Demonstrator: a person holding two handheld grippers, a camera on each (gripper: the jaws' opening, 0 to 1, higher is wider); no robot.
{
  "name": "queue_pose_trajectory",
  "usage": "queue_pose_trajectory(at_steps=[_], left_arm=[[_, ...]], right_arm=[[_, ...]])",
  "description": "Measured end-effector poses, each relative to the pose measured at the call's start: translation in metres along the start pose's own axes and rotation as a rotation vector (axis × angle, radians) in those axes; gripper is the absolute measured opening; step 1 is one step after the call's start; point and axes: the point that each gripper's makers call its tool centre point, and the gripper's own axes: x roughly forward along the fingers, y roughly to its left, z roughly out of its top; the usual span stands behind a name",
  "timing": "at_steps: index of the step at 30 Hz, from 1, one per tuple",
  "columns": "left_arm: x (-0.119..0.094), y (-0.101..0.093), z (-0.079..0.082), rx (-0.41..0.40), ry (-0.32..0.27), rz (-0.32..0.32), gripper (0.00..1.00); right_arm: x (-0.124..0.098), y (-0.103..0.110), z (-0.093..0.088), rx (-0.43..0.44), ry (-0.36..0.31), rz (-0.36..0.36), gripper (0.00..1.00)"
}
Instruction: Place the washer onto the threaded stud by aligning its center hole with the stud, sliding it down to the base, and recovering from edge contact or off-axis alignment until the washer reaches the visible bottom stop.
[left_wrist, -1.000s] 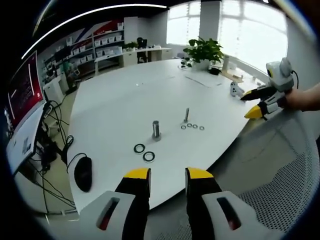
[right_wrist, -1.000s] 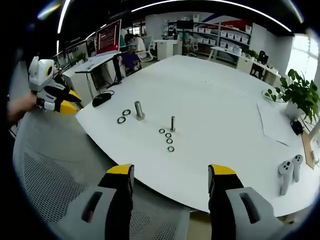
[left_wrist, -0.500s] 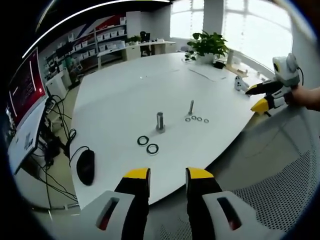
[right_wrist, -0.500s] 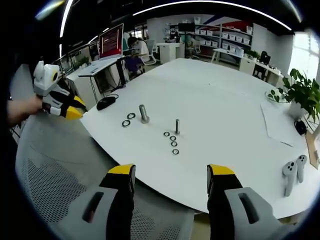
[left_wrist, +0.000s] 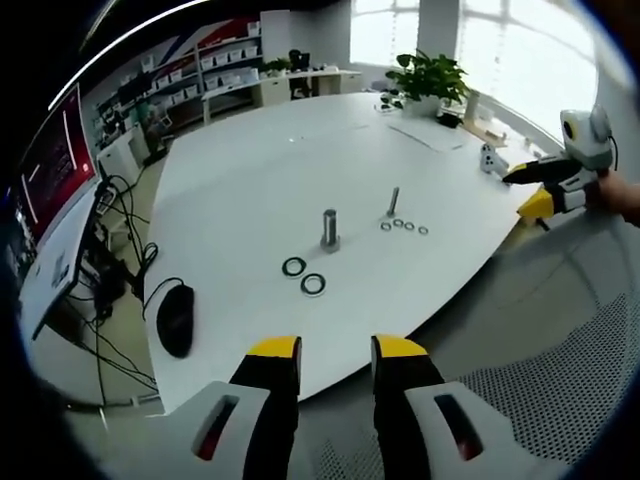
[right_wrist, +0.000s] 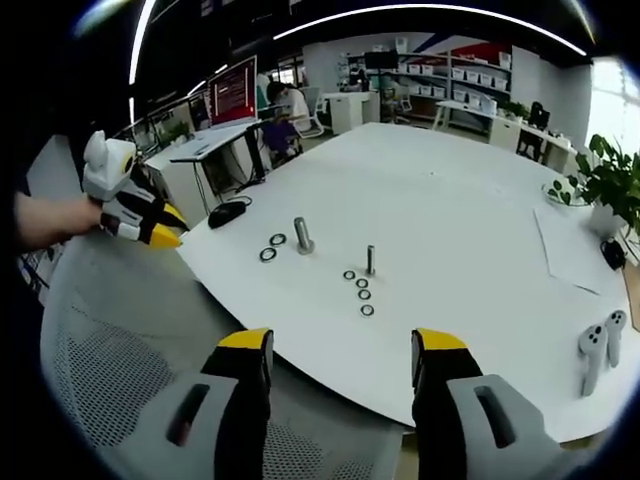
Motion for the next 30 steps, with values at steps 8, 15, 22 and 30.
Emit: queue_pose_trajectory(at_steps=[8, 15, 22, 30], left_arm=[[-0.001, 0.005, -0.001, -0.007, 0.008, 0.028, 0.26], [-0.002, 0.009, -0.003, -0.011, 0.010, 0.044, 0.26], [0.000, 0.012, -0.006, -0.008, 0.033, 0.054, 0.26], [0.000, 0.012, -0.007, -0.009, 0.030, 0.052, 0.26]], right_arm=[[-0.001, 0.004, 0.004, -0.001, -0.025, 0.019, 0.57], [-0.001, 0.008, 0.009, -0.014, -0.045, 0.032, 0.56], [0.000, 0.012, 0.009, -0.028, -0.040, 0.052, 0.55], [0.000, 0.012, 0.008, -0.026, -0.035, 0.049, 0.55]])
